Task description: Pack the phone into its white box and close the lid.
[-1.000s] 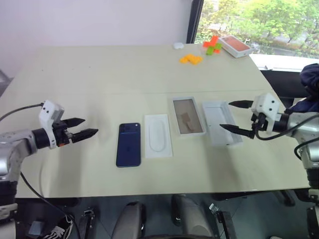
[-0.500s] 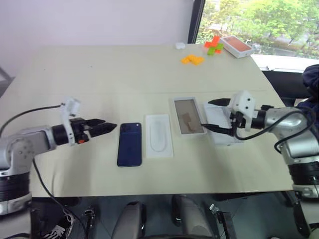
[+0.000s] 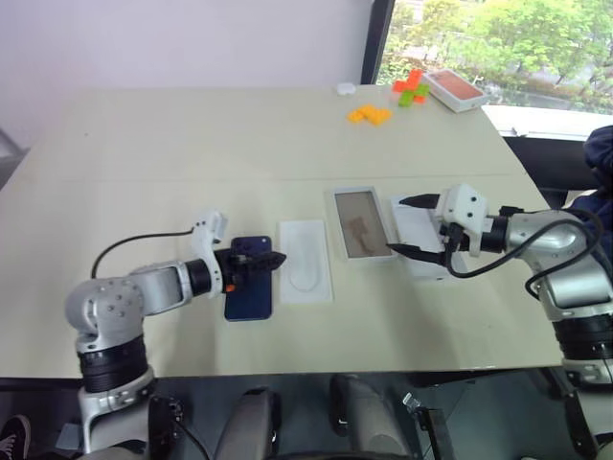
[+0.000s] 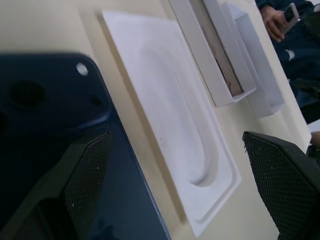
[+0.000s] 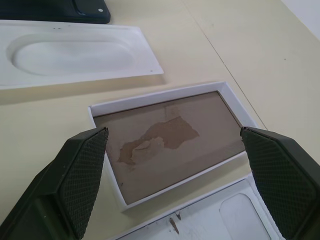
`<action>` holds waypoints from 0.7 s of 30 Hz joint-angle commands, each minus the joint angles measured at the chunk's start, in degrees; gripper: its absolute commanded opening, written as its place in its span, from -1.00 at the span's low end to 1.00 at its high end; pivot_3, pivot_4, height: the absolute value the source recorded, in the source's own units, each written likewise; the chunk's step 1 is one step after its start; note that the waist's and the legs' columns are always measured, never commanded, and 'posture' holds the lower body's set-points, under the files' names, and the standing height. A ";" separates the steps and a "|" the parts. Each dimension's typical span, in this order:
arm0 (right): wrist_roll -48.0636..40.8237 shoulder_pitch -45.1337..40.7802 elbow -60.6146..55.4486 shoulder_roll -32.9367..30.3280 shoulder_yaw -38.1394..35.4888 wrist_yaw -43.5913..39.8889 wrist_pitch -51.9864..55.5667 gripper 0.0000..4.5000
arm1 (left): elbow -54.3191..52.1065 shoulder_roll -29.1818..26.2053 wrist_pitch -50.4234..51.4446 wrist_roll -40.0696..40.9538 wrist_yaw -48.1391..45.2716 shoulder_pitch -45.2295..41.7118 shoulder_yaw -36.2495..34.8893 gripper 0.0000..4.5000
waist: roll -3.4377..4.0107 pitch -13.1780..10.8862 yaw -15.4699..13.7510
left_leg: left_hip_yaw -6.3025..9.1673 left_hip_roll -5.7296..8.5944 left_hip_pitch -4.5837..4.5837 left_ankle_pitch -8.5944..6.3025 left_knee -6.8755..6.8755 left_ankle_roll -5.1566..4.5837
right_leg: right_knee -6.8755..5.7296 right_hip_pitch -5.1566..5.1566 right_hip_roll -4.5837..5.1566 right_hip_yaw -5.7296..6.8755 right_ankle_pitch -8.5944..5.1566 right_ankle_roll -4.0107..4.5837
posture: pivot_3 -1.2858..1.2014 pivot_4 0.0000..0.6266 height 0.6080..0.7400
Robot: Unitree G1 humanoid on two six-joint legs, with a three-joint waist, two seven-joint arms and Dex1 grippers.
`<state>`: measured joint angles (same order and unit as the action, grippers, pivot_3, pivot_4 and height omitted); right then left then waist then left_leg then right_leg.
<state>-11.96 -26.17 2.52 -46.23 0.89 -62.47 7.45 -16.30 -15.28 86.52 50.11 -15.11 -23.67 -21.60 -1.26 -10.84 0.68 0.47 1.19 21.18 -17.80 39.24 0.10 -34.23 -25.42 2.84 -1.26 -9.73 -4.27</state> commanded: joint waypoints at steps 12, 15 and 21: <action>0.38 -0.47 -0.23 -0.26 -1.20 0.71 -1.35 0.97 | 4.24 4.25 5.98 2.16 8.45 -6.48 -1.05 0.97 | 0.00 0.00 0.02 | 0.02 0.03 -0.01 0.03 0.00 0.05 | 0.01 0.03 -0.01 0.00 0.00 0.00 | 0.03 -0.52 1.00; 0.39 -0.39 -0.48 -0.29 -1.25 0.85 -1.24 0.97 | 4.30 5.69 5.98 2.94 10.21 -6.82 -1.04 0.97 | 0.00 0.00 0.00 | 0.02 0.03 -0.01 0.03 0.00 0.05 | 0.02 0.03 0.00 -0.01 0.00 0.00 | 0.03 -0.52 1.00; 0.27 -0.35 -0.89 -0.28 -1.33 1.18 -0.95 0.97 | 3.90 7.15 5.98 2.66 11.56 -7.25 0.18 0.97 | -0.01 0.01 -0.03 | 0.02 0.04 -0.01 0.04 0.00 0.07 | 0.02 0.04 0.01 -0.01 0.00 0.00 | 0.03 -0.52 1.00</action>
<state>-11.34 -25.99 2.90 -46.19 0.93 -61.70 7.04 -12.13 -8.37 92.01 52.44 -4.22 -30.23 -22.06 -1.26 -10.83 0.64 0.49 1.23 21.16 -17.76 39.24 0.17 -34.20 -25.38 2.85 -1.27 -9.73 -4.27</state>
